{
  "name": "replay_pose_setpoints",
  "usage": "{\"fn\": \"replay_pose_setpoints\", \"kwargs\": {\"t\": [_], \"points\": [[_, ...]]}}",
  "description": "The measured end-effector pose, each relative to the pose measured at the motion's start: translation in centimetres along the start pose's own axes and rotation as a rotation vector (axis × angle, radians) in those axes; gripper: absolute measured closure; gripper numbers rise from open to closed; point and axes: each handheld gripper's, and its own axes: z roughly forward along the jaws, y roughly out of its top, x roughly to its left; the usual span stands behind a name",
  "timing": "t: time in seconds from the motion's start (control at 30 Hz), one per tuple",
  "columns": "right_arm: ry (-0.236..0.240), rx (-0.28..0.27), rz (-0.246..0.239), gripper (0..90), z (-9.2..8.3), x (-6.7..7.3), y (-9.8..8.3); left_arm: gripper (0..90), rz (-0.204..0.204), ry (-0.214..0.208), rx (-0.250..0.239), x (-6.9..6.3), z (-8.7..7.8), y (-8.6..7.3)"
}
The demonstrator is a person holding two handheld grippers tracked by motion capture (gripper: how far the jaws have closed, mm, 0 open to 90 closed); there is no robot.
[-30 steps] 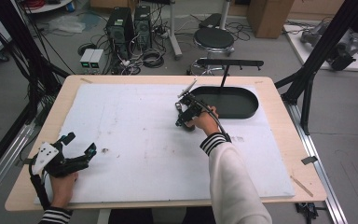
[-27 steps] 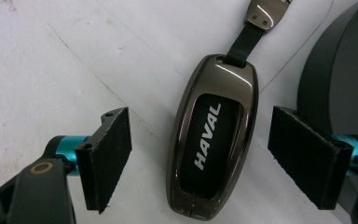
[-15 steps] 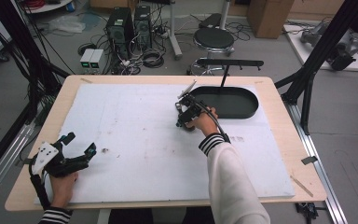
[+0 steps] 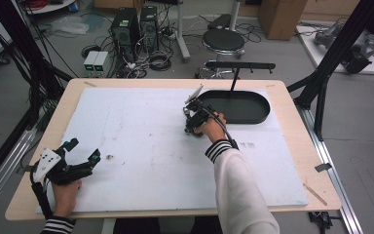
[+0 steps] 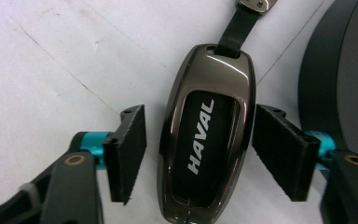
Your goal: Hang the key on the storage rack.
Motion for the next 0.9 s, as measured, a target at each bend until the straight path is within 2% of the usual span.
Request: {"fn": "replay_pose_setpoints", "kwargs": {"t": [0.03,0.13,0.23,0.3,0.43,0.6,0.67,0.8,0.9], "points": [[-0.002,-0.001,-0.011,36.1,0.07,-0.06,0.00,6.2,-0.001,0.000,-0.001,-0.01,0.01,0.00],[-0.014,0.010,0.010,39.3,0.15,0.12,0.13,6.2,-0.005,0.002,-0.002,0.00,0.02,-0.01],[-0.037,0.024,-0.008,41.8,0.29,0.17,0.24,6.2,-0.001,0.000,0.000,-0.01,0.02,0.00],[-0.040,0.026,0.007,43.6,0.29,0.23,0.34,6.2,-0.001,0.001,0.002,-0.01,0.03,0.01],[-0.041,0.029,0.002,47.4,0.26,0.12,0.39,6.2,0.001,0.001,0.002,-0.02,0.03,0.00],[-0.039,0.042,0.015,48.1,0.22,0.21,0.55,6.2,0.001,0.001,0.000,-0.03,0.03,0.00],[-0.039,0.042,0.004,48.2,0.20,0.09,0.54,6.2,0.001,0.000,0.001,-0.02,0.02,0.00],[-0.027,0.034,-0.002,48.3,0.01,-0.04,0.51,6.2,-0.004,0.002,0.001,0.00,0.03,0.00],[-0.010,-0.003,-0.029,48.3,-0.65,-0.24,0.45,6.2,-0.004,0.002,0.001,0.01,0.03,0.00]]}}
